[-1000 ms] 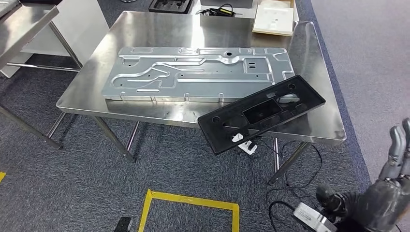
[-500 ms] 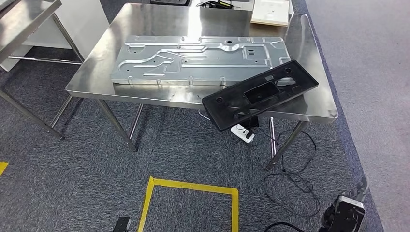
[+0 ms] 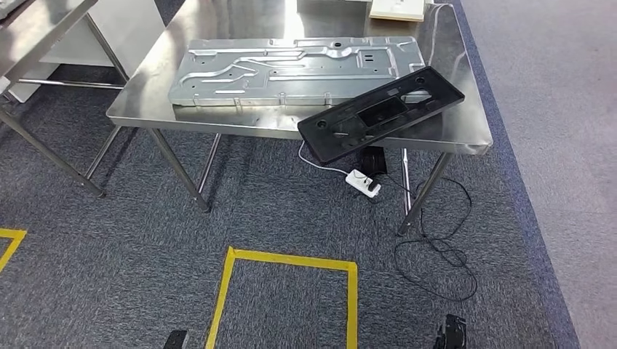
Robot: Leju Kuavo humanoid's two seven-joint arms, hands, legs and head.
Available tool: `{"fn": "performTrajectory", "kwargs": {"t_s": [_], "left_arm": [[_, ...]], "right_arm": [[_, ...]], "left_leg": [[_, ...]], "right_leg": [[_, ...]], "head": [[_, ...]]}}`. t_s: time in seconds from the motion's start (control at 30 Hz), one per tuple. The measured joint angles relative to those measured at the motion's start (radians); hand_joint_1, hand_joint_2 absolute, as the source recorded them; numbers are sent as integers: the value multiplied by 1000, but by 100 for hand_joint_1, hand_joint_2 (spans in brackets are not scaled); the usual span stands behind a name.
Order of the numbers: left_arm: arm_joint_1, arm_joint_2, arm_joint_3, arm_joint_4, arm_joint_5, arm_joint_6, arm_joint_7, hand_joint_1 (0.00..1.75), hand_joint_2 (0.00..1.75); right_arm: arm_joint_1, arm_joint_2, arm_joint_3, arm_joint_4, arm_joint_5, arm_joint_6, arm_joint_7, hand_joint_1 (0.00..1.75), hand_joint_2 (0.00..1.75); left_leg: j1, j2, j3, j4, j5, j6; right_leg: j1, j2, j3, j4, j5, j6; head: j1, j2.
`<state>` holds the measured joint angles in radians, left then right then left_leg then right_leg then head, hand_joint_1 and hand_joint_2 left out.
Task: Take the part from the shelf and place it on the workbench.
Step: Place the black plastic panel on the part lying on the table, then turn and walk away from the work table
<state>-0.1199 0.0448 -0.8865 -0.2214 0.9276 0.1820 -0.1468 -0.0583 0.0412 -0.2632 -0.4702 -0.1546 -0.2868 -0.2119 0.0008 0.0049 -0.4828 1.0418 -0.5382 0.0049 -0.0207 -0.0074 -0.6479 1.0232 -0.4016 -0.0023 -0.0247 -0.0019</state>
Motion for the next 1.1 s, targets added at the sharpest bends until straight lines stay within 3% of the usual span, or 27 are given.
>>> {"fn": "performTrajectory", "kwargs": {"t_s": [0.07,0.13,0.17,0.2,0.27,0.3,0.33,0.37,0.43,0.47,0.53,0.57,0.63,0.67,0.77,0.8,0.83,0.87,0.9,0.97,1.03,1.1], "left_arm": [[-3,4,0,0,-7,-11,1,0,0],[-2,5,0,0,-11,-20,1,0,0],[-2,6,0,0,-12,-22,1,0,0],[-1,6,0,1,-13,-23,2,0,0],[-1,7,0,1,-14,-30,3,0,0],[-1,8,-1,1,-16,-36,5,0,0],[-1,10,-1,1,-17,-45,7,0,0],[-1,13,-1,1,-18,-53,10,0,0],[0,16,-2,1,-18,-62,19,0,0],[0,16,-2,1,-19,-62,24,0,0],[-3,16,-5,1,-27,-55,33,0,0],[-4,13,-8,1,-33,-48,36,0,0],[-5,8,-16,1,-47,-30,42,0,0],[-4,3,-19,1,-55,-23,43,0,0],[0,-10,-33,1,-79,-15,40,0,0],[0,-13,-38,1,-82,-16,38,0,0],[1,-15,-42,1,-83,-16,38,0,0],[1,-16,-44,1,-82,-15,42,0,0],[1,-17,-45,1,-80,-10,48,0,0],[0,-20,-47,1,-78,1,63,0,0],[-3,-24,-50,1,-80,9,70,0,0],[-4,-29,-56,1,-80,19,76,0,0]], "right_arm": [[-11,2,0,56,3,15,66,0,0],[-15,3,0,100,6,20,107,0,0],[-16,3,0,119,7,22,117,0,0],[-16,3,0,136,8,24,122,0,0],[-17,3,1,163,14,36,132,0,0],[-19,3,2,173,20,46,138,0,0],[-20,4,5,183,26,60,144,0,0],[-22,3,9,191,33,74,150,0,0],[-26,3,18,204,43,101,155,0,0],[-28,3,23,208,47,112,155,0,0],[-31,3,33,216,57,125,156,0,0],[-31,3,39,221,68,131,157,0,0],[-30,4,53,230,104,146,159,0,0],[-29,4,63,233,127,155,160,0,0],[-28,0,99,239,196,176,159,0,0],[-28,-1,114,241,219,181,159,0,0],[-28,-1,131,242,238,186,159,0,0],[-28,-1,150,244,255,191,162,0,0],[-28,-2,169,245,269,195,166,0,0],[-28,-2,204,246,284,198,177,0,0],[-28,-5,232,247,296,197,186,0,0],[-31,-9,254,247,314,199,191,0,0]], "left_leg": [[-6,-2,36,-69,-20,13],[-4,1,23,-76,-5,27],[-2,4,15,-79,7,36],[0,7,4,-82,20,43],[-2,10,-24,-78,42,54],[-4,11,-40,-74,53,56],[-6,10,-57,-69,62,57],[-8,9,-76,-64,72,56],[-10,3,-113,-49,87,50],[-11,-2,-129,-39,93,45],[-13,-11,-151,-21,105,34],[-13,-15,-158,-16,112,28],[-9,-25,-166,-11,122,17],[-7,-26,-173,0,110,10],[4,-18,-224,134,7,-11],[8,-17,-242,191,-19,-17],[12,-15,-249,228,-26,-22],[15,-12,-240,232,-15,-26],[17,-7,-211,200,9,-28],[16,22,-125,74,47,-28],[6,47,-77,-9,52,-14],[-2,42,-79,-24,49,5]], "right_leg": [[1,-2,-6,-2,20,12],[1,0,-11,-4,24,24],[1,2,-18,11,0,27],[1,4,-29,44,-43,30],[0,6,-56,159,-151,31],[1,6,-62,217,-179,32],[1,6,-59,258,-180,32],[1,6,-43,272,-157,32],[3,12,33,212,-102,24],[5,25,91,146,-100,17],[9,48,179,20,-141,8],[11,51,199,-15,-157,6],[10,36,196,-29,-154,-1],[7,27,193,-31,-147,-6],[4,-1,177,-32,-130,-19],[4,-11,170,-31,-127,-19],[4,-20,163,-29,-124,-18],[3,-28,158,-26,-122,-17],[1,-37,154,-22,-121,-15],[0,-54,149,-17,-122,-8],[2,-70,148,-15,-122,4],[5,-86,151,-18,-120,17]], "head": [[0,0],[1,0],[2,0],[4,0],[8,0],[9,0],[9,0],[9,0],[9,0],[9,0],[7,0],[6,0],[7,0],[6,0],[-2,0],[-3,0],[-3,0],[-3,0],[-3,0],[-4,0],[-4,0],[-4,0]]}}
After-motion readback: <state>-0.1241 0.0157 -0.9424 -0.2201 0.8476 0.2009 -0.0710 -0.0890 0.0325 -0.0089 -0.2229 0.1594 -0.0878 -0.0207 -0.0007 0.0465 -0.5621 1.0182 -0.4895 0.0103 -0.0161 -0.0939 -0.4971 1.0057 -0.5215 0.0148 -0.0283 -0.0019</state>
